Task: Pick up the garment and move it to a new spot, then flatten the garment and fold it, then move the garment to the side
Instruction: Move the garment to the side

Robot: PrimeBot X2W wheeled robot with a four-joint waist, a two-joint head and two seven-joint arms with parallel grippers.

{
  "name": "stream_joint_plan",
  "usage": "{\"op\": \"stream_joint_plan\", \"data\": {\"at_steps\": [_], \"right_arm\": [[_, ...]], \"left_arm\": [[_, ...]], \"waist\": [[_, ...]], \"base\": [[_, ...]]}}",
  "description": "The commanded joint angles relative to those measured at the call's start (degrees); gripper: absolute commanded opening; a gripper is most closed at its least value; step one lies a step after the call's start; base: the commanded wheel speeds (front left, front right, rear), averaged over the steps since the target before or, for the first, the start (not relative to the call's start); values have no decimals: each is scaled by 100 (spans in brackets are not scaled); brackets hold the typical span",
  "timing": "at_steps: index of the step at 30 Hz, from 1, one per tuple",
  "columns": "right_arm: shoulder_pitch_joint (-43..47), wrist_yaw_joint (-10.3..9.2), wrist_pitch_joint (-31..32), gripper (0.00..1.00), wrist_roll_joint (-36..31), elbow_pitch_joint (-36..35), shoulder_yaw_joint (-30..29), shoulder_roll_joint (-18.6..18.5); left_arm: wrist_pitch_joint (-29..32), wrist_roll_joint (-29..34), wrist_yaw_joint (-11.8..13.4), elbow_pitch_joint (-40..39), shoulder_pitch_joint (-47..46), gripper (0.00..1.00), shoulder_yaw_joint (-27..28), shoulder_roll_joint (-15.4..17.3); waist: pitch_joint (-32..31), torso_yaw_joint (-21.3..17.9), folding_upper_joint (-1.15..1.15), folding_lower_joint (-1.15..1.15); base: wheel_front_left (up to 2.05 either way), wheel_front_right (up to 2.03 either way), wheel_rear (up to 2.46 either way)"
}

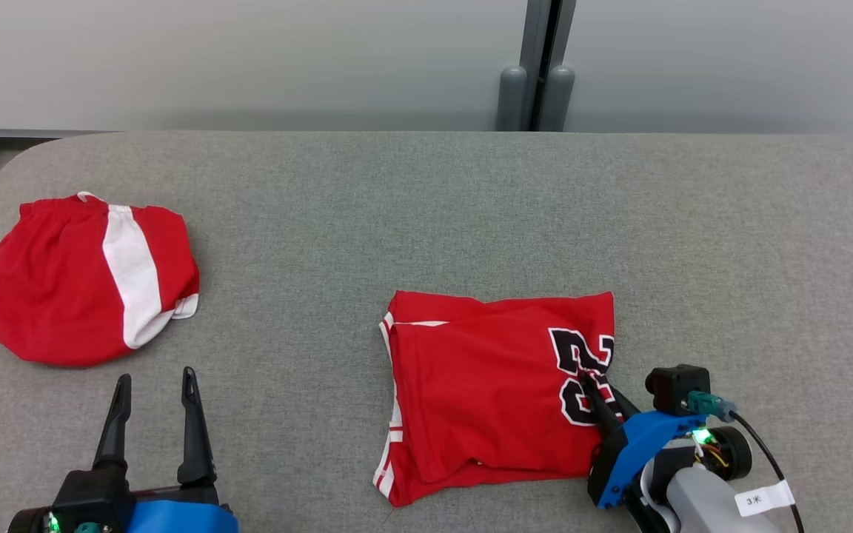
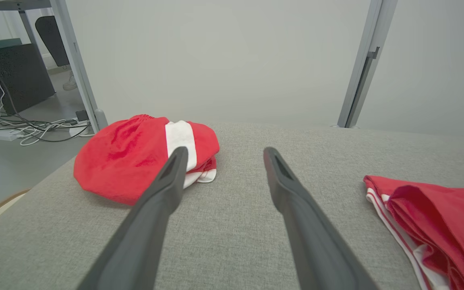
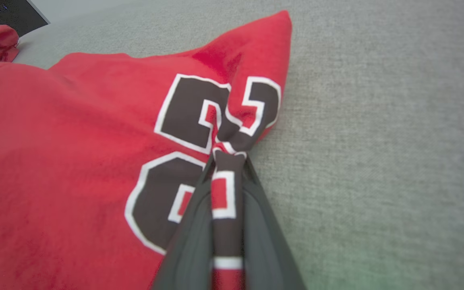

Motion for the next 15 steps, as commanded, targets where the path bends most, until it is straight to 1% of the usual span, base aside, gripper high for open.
{"op": "stream_joint_plan", "data": {"at_steps": [1, 8, 15], "right_arm": [[-105, 1, -5, 0, 15, 52, 6, 5], [-277, 1, -24, 0, -353, -163, -410, -27], [-326, 0, -25, 0, -754, -528, -886, -301]], "left_arm": [[-25, -8, 1, -10, -87, 100, 12, -3], [-25, -27, 27, -130, -107, 100, 4, -3], [-25, -40, -24, -262, -303, 100, -72, -2]], "waist": [[7, -10, -1, 0], [69, -116, -1, 0], [348, -411, -1, 0]], "base": [[0, 0, 0], [0, 0, 0], [0, 0, 0]]}}
